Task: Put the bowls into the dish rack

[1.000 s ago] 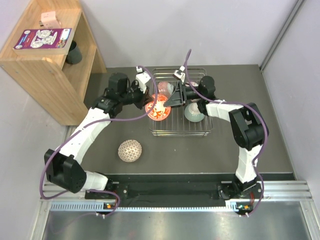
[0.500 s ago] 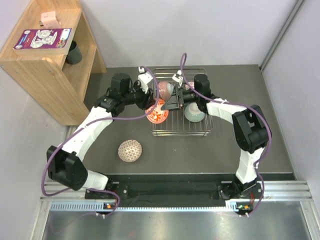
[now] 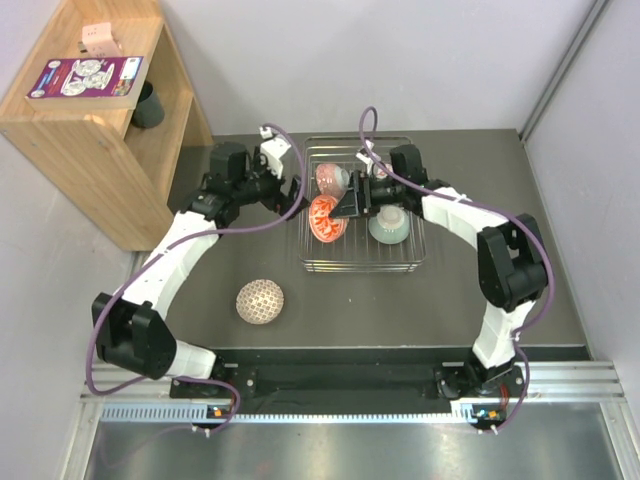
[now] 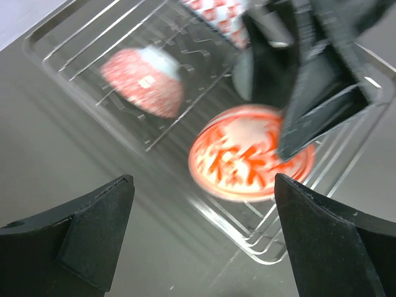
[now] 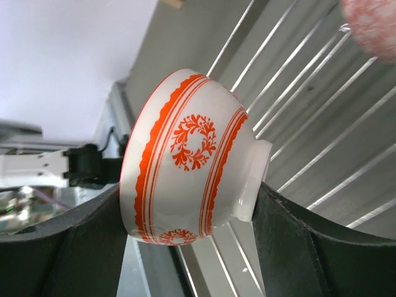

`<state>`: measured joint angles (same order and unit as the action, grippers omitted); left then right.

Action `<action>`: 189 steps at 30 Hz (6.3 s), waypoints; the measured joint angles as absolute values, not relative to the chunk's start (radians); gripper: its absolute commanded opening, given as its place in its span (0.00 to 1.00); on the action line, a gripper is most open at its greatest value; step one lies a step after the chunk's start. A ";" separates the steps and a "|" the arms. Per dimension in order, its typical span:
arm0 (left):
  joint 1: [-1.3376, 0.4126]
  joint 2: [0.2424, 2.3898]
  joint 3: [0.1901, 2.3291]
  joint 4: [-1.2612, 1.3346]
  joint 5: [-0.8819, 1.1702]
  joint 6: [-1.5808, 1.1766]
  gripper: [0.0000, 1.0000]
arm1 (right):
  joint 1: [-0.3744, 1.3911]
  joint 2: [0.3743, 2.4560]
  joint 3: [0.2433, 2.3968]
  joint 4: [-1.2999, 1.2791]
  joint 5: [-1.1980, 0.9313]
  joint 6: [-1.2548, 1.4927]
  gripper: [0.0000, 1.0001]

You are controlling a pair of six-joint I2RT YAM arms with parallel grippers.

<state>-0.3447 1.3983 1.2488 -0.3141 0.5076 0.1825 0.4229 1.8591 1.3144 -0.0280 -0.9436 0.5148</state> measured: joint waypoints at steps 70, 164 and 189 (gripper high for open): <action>-0.057 1.103 0.951 -0.603 0.309 0.262 0.99 | 0.877 2.106 1.769 -0.669 0.493 -0.422 0.52; -0.016 1.439 0.925 -0.783 0.379 0.629 0.99 | 0.702 2.014 1.828 -0.986 -0.566 -0.400 0.99; -0.047 1.497 0.896 -0.863 0.492 0.712 0.00 | 0.676 2.109 1.906 -0.971 -0.552 -0.399 0.98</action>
